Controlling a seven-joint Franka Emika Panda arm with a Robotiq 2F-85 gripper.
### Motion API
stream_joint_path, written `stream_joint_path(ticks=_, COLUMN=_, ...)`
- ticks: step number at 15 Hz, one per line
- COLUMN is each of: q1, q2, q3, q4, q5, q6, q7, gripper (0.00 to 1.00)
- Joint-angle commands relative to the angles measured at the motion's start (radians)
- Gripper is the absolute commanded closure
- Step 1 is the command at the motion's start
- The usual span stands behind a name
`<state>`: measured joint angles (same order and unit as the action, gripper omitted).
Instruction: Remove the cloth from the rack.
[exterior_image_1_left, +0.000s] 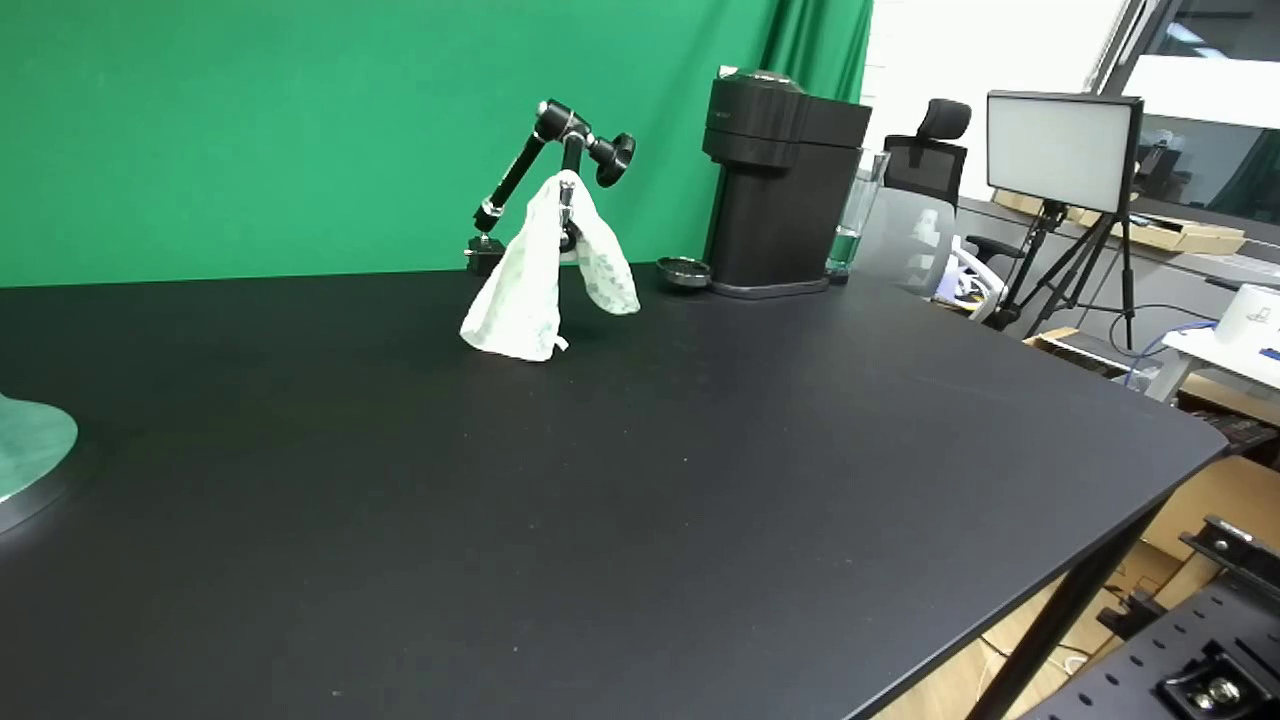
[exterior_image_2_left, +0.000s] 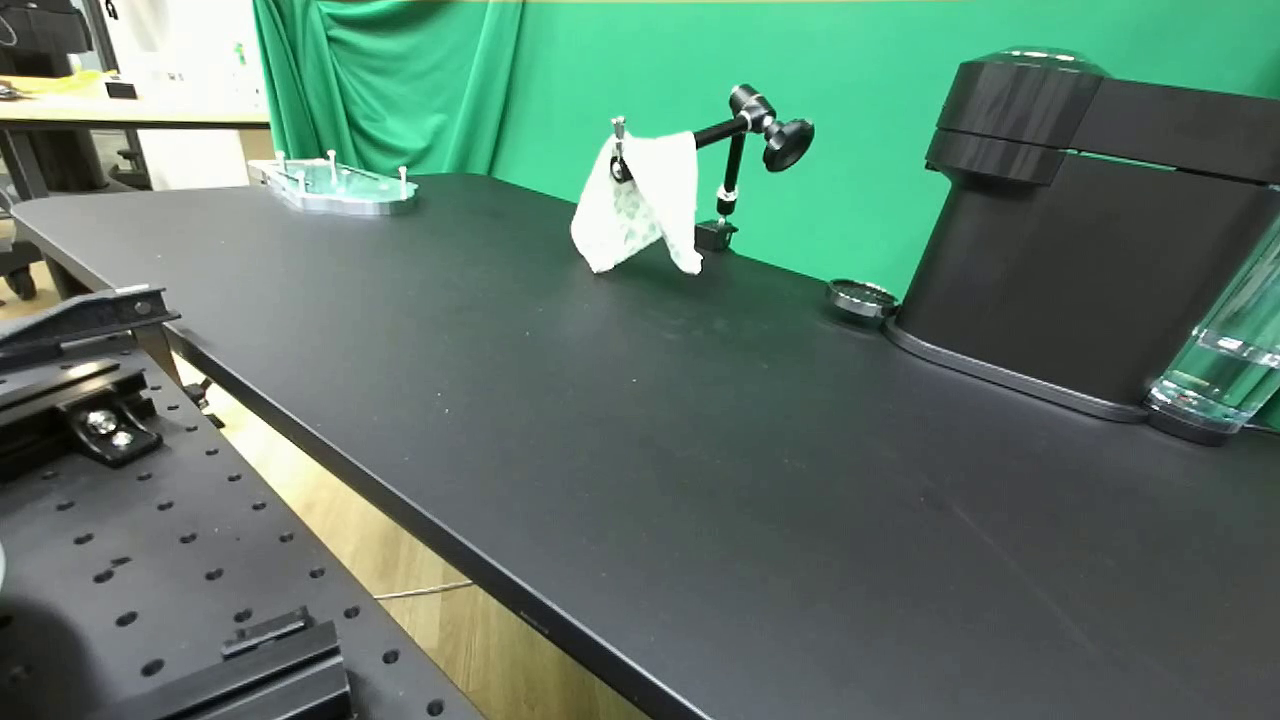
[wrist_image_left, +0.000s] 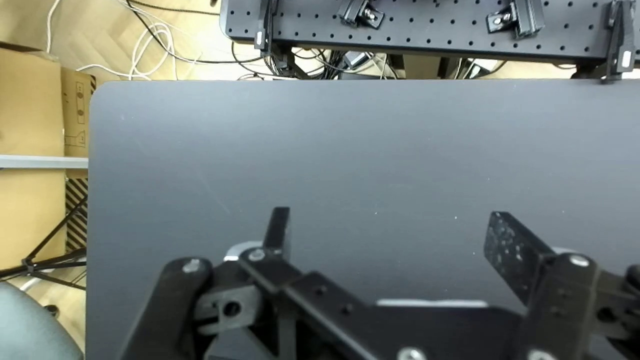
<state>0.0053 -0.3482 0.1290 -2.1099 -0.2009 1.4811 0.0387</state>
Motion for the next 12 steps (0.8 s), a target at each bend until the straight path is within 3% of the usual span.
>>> stream_joint_path(ticks=1, q1=-0.008, q2=0.095, q3=-0.029, q4=0.043, q5=0.004, q6=0.115, q7=0.119, gripper=0.00)
stream_joint_path(ticks=9, q1=-0.015, q2=0.365, q3=-0.074, q4=0.174, q5=0.105, q6=0.582, q7=0.340, gripper=0.00)
stream_joint_path(ticks=12, q1=0.003, q2=0.456, q3=-0.074, q4=0.237, q5=0.146, q6=0.688, q7=0.354, gripper=0.00)
